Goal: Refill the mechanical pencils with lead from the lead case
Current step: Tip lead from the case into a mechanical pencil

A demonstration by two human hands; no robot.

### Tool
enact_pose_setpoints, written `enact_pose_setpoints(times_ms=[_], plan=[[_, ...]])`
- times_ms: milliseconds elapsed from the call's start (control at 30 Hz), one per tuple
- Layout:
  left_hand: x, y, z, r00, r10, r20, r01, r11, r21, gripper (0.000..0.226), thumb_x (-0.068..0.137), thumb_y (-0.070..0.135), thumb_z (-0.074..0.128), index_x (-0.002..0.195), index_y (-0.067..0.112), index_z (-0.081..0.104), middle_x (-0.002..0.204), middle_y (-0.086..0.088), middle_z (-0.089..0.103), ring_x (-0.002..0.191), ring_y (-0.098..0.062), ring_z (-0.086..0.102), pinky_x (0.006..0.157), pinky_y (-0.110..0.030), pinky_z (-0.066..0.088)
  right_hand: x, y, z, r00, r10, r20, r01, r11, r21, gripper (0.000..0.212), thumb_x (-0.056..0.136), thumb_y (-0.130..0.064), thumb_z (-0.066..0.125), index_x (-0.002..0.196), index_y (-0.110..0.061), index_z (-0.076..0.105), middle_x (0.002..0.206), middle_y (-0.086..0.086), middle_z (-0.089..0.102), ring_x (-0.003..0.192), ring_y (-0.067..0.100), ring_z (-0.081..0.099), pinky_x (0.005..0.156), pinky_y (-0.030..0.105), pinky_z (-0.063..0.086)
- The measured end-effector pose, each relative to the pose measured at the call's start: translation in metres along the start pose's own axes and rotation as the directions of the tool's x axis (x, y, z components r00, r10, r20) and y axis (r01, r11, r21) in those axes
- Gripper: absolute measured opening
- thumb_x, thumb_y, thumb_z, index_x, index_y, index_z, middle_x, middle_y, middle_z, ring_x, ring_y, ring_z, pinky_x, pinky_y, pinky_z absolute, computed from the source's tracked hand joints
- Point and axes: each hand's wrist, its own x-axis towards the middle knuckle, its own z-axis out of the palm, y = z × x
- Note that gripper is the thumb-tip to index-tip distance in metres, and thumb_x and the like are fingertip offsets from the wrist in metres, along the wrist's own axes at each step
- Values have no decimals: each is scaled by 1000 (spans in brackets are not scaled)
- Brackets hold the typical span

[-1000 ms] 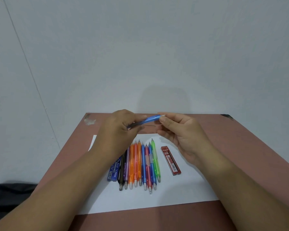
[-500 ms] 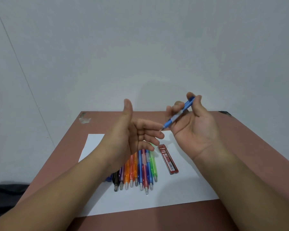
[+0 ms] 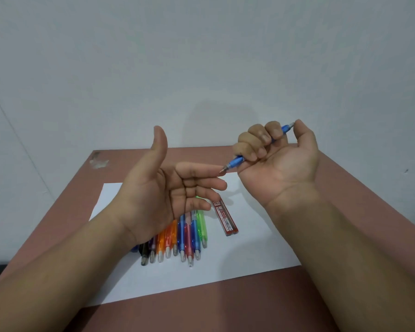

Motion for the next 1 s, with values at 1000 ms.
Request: enact_pose_setpoints(times_ms=[1000], plan=[[1,-4,-9,994,30,103,-27,999,-27,95,83,77,30,118,-2,71,115,-29,68,94,-34,68,85,-39,57,1,-3,-3,998,-56,-11,57,996,65,41,94,-39,34,61,-15,35,62,-1,29,46,15,23,45,24,25]])
